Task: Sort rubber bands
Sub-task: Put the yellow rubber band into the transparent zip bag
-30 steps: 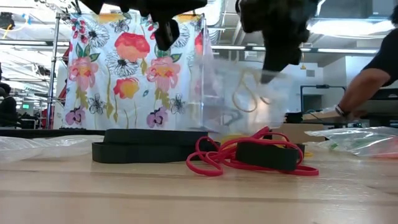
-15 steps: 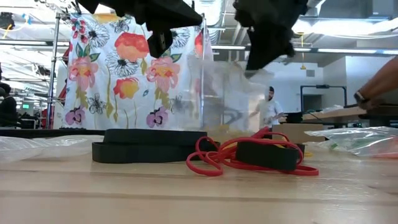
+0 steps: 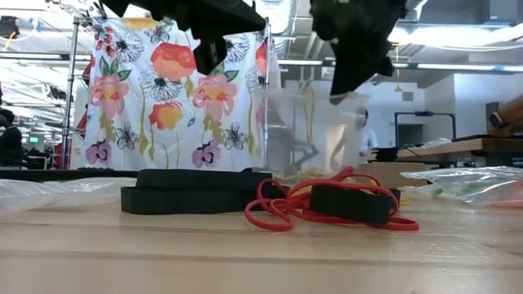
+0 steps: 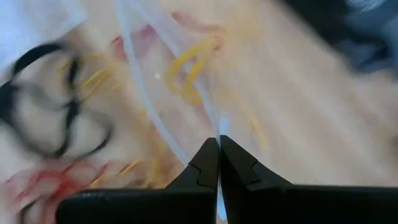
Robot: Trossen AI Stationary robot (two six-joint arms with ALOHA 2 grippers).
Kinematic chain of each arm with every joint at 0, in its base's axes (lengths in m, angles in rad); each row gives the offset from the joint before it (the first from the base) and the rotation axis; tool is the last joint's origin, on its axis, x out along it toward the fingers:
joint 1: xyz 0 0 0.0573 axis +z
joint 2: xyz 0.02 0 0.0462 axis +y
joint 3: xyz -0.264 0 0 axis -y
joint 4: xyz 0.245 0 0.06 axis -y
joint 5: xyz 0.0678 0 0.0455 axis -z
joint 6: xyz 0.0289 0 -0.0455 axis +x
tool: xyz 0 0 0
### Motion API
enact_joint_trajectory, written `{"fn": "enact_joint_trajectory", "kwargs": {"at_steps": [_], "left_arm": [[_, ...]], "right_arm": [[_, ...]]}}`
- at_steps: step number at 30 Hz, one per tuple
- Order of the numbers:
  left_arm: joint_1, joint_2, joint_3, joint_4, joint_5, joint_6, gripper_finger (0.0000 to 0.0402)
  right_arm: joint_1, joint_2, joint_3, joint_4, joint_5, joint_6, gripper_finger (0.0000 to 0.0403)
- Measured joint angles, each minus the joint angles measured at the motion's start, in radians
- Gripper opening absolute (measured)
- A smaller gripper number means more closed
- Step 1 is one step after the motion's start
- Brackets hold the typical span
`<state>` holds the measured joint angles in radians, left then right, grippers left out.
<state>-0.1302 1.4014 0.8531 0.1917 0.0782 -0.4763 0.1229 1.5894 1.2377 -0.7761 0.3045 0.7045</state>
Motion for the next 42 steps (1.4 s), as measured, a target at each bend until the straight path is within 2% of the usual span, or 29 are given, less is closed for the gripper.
{"fn": "enact_joint_trajectory", "kwargs": {"at_steps": [3,6,7,9,11,15,20,23,24,26,28,29,33,37,42], "left_arm": [[-0.001,-0.002,0.0,0.0,0.003,0.0,0.0],[0.001,-0.001,0.0,-0.001,-0.001,0.001,0.0],[0.001,-0.001,0.0,-0.001,-0.001,0.001,0.0],[0.001,-0.001,0.0,-0.001,0.003,0.001,0.0],[-0.002,-0.001,0.0,-0.003,0.002,0.001,0.0],[-0.004,-0.001,0.0,-0.002,0.001,0.001,0.0],[-0.006,-0.001,0.0,-0.002,-0.001,0.002,0.0],[-0.004,-0.001,0.0,-0.001,0.004,0.002,0.0],[-0.003,-0.001,0.0,-0.001,0.003,0.002,0.0],[-0.002,-0.001,0.0,-0.005,-0.001,0.002,0.0],[-0.003,-0.001,0.0,-0.009,-0.001,0.002,0.0],[-0.002,-0.001,0.0,-0.008,0.001,0.002,0.0],[0.002,-0.001,0.0,-0.008,-0.001,0.002,0.0],[0.0,-0.001,0.0,-0.002,0.003,0.001,0.0],[0.002,-0.001,0.0,-0.002,-0.001,0.001,0.0]], "right_arm": [[-0.001,-0.008,0.0,-0.009,-0.067,0.001,0.0005],[-0.023,-0.014,0.001,-0.008,-0.015,0.013,0.0005],[-0.031,-0.013,0.002,-0.01,-0.028,0.005,0.0005],[-0.029,-0.013,0.002,-0.028,-0.119,-0.032,0.0005],[-0.022,-0.013,0.002,-0.067,-0.137,-0.031,0.0005],[-0.049,-0.014,0.001,-0.099,-0.003,0.024,0.0005],[-0.041,-0.015,0.001,-0.142,-0.057,0.023,0.0005],[-0.057,-0.015,0.001,-0.126,0.034,0.036,0.0005],[-0.056,-0.016,0.001,-0.097,0.019,-0.005,0.0005],[-0.04,-0.016,0.001,-0.051,-0.103,-0.067,0.0005],[-0.031,-0.015,0.002,-0.072,-0.237,-0.087,0.0005],[-0.029,-0.015,0.002,-0.114,-0.264,-0.088,0.0005],[-0.05,-0.015,0.01,-0.218,-0.172,-0.07,0.0005],[-0.055,-0.015,0.011,-0.216,-0.185,-0.027,0.0005],[-0.06,-0.015,0.011,-0.196,-0.165,-0.056,0.0005]]}}
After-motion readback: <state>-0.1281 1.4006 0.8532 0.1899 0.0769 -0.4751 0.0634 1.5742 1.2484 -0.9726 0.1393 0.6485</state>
